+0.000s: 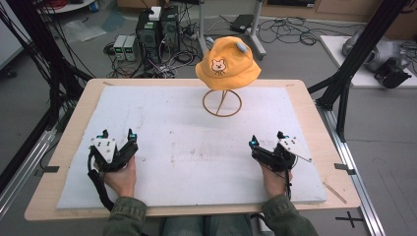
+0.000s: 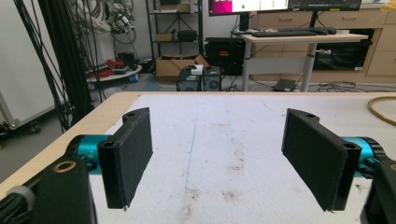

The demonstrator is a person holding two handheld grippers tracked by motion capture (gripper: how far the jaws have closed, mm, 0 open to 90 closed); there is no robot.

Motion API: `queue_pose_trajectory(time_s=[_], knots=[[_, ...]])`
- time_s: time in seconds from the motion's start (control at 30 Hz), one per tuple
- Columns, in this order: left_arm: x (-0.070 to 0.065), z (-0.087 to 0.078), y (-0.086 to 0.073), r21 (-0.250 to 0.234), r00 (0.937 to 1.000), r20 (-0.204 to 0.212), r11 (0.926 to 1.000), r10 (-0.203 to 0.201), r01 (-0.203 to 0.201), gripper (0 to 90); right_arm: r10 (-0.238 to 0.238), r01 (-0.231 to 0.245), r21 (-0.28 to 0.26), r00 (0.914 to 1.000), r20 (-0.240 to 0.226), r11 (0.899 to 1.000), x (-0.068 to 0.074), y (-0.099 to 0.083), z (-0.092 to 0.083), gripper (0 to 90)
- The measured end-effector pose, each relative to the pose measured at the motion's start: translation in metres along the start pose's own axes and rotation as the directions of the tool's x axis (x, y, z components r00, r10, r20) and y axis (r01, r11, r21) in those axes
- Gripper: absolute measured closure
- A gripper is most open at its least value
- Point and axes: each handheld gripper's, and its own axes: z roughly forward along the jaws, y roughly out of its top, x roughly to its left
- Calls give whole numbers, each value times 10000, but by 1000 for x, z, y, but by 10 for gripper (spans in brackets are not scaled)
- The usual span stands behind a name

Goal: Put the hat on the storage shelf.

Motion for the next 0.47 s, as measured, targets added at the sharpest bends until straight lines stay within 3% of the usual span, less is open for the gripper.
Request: queue_pose_trajectory(time_s=[0.47], knots=[[0, 1, 0, 51, 10000, -6, 10000, 8, -8, 248, 4, -4, -30, 10000, -24, 10000, -1, 1, 0, 44]])
